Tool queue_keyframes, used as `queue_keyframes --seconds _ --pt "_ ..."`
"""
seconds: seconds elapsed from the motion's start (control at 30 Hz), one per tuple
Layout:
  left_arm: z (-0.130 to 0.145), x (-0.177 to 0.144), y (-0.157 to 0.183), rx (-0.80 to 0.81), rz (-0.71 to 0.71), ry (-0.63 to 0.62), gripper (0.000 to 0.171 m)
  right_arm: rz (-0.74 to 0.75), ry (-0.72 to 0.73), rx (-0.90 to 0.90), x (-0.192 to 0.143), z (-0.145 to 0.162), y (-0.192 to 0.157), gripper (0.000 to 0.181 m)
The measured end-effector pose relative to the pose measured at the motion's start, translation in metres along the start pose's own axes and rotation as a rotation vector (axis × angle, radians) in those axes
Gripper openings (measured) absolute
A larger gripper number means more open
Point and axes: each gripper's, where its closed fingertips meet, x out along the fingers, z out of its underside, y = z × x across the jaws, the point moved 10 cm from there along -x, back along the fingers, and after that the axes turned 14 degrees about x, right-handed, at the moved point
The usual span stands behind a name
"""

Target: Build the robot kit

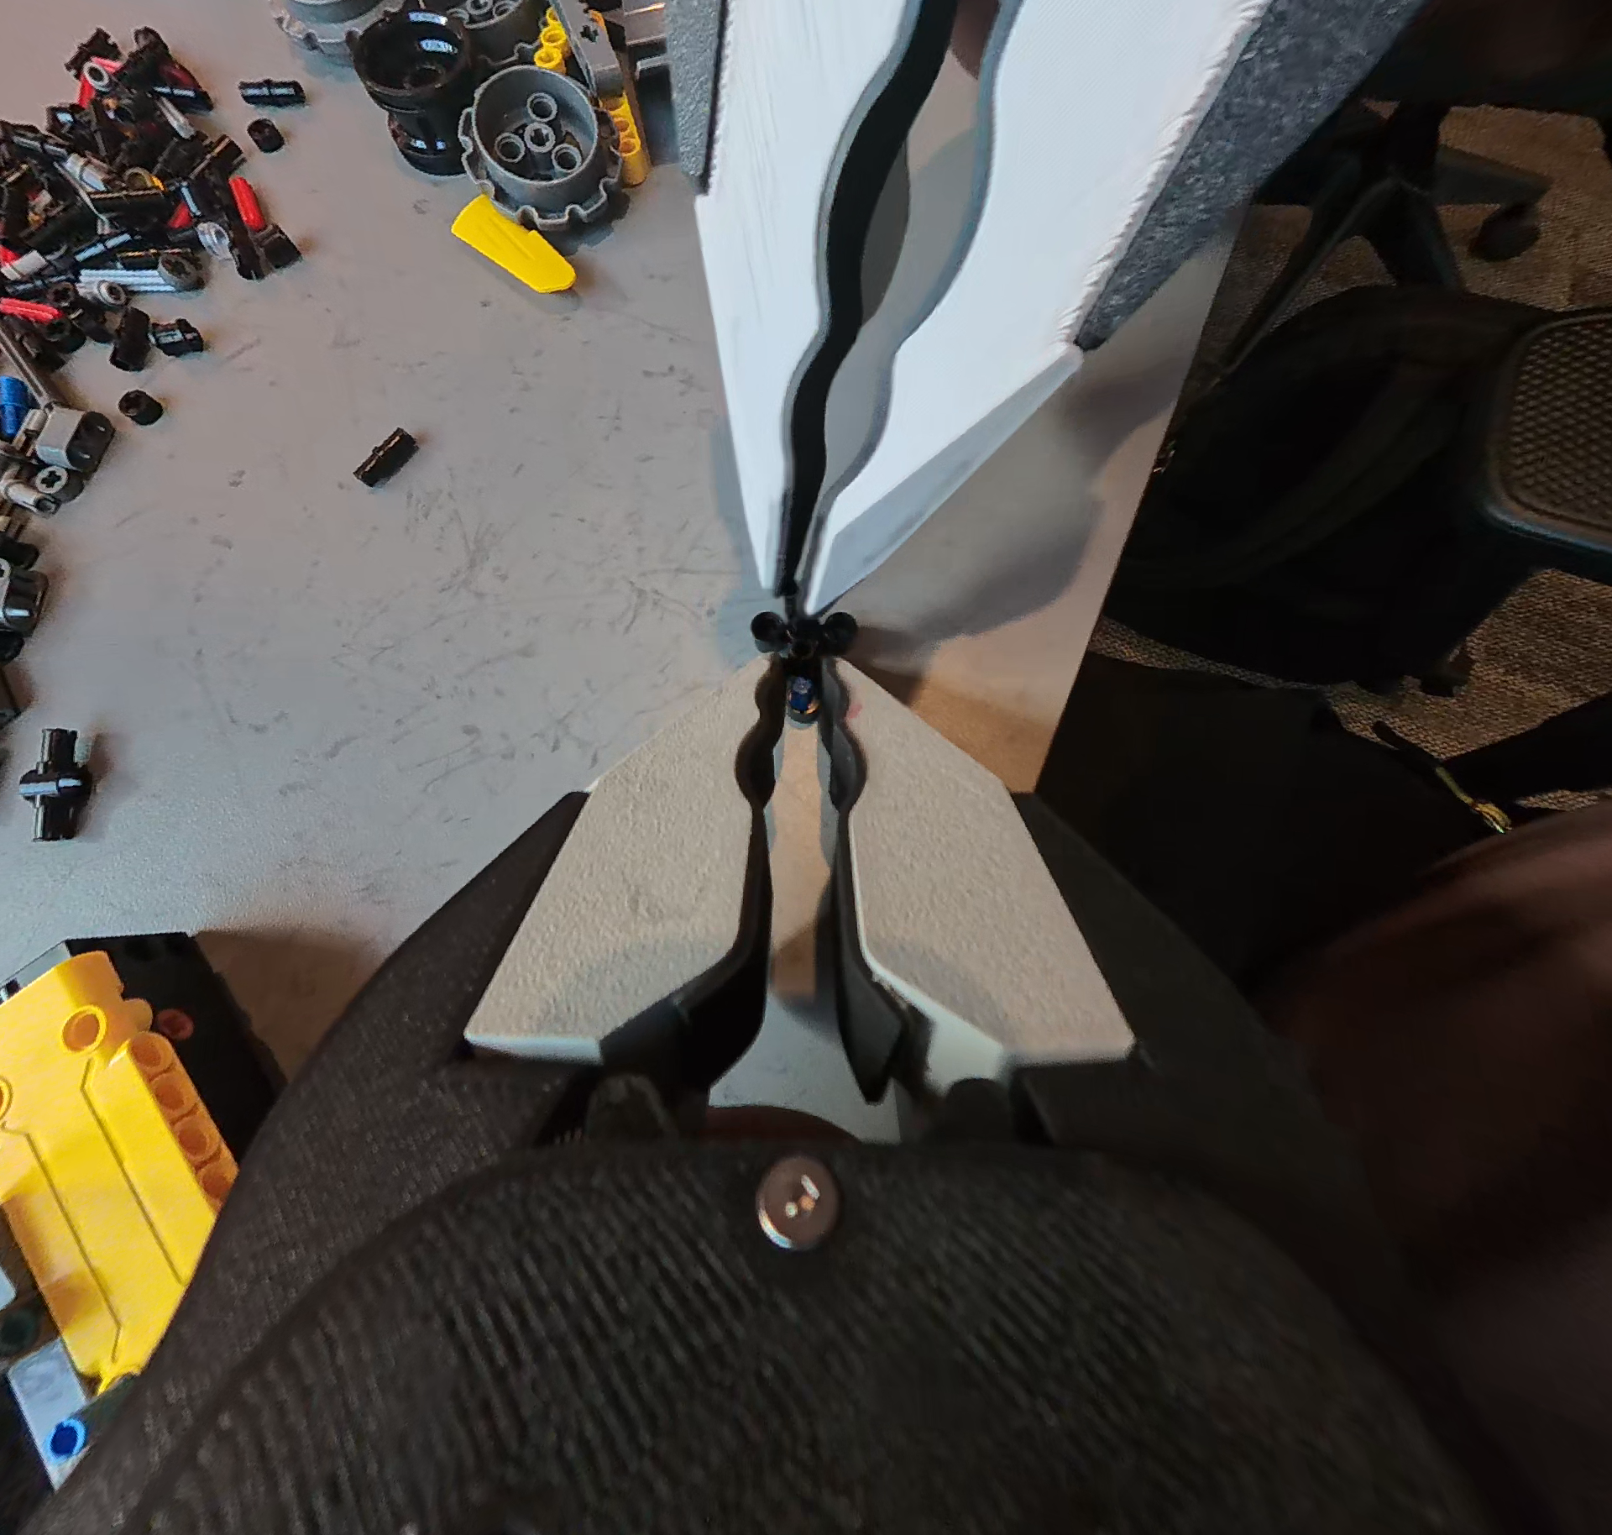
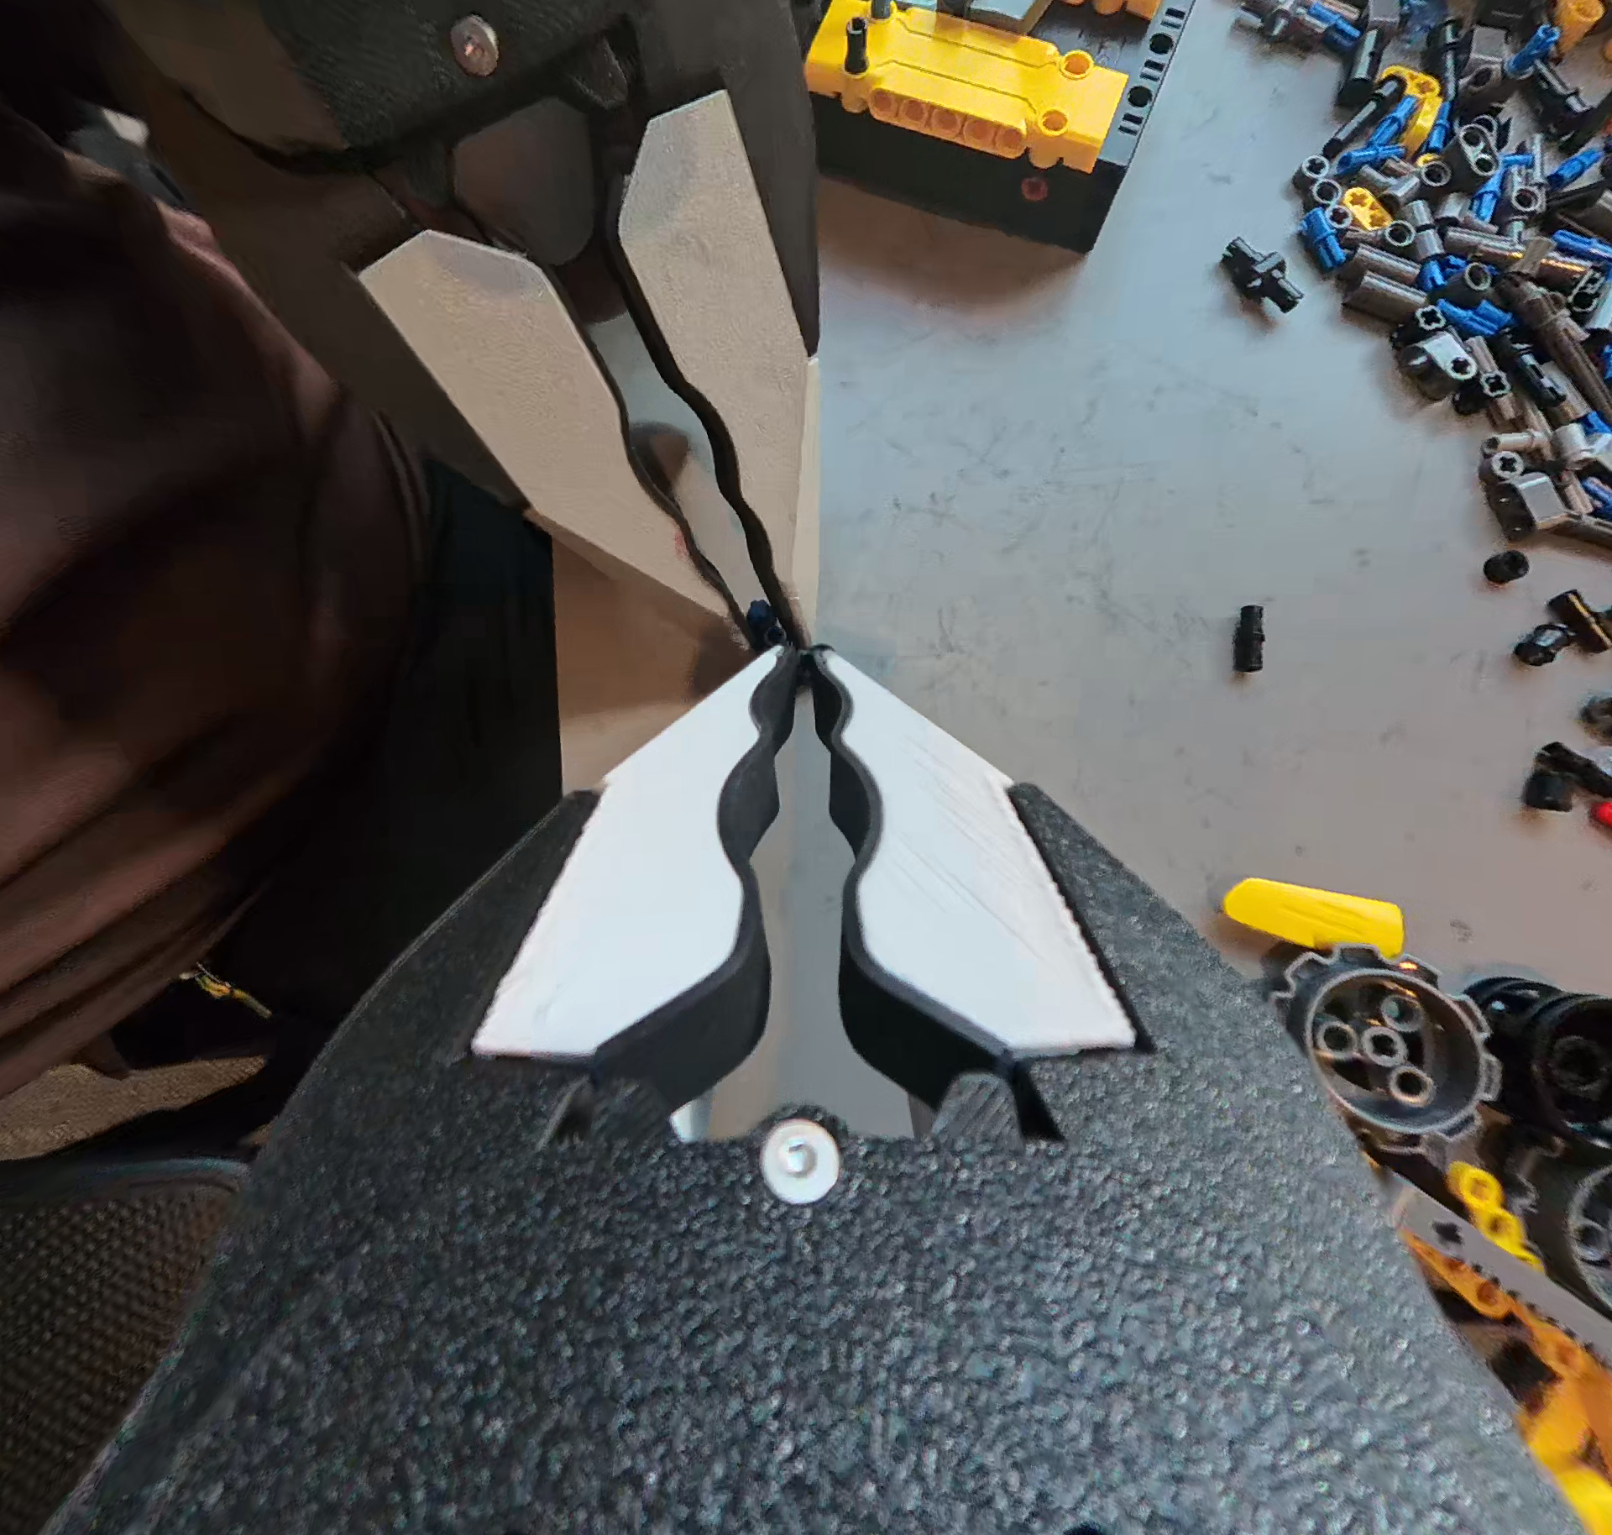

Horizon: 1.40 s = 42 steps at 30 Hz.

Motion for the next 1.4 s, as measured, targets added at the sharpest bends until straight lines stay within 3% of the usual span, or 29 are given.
queue_keyframes --seconds 0.23,0.43,0.63,0.93,1.17,1.4 --pt "0.000 0.000 0.001 0.004 0.003 0.002 0.005 0.055 -0.048 -0.088 0.005 0.000 -0.007 0.000" --pt "0.000 0.001 0.000 0.002 0.005 0.003 0.005 -0.037 -0.019 0.059 0.004 0.002 0.002 0.001" --pt "0.000 0.001 0.000 -0.001 0.010 0.004 0.005 -0.055 0.073 0.073 -0.009 0.003 0.004 0.000" --pt "-0.001 0.001 0.001 0.005 0.002 0.001 0.005 -0.016 0.008 0.008 0.000 0.003 0.000 0.000" --pt "-0.001 0.002 0.000 0.006 0.012 0.000 0.005 -0.017 0.094 0.081 -0.003 0.008 -0.001 0.000" --pt "-0.003 0.002 0.000 0.028 0.033 -0.004 0.004 -0.040 0.084 0.169 -0.003 0.015 -0.002 0.014"
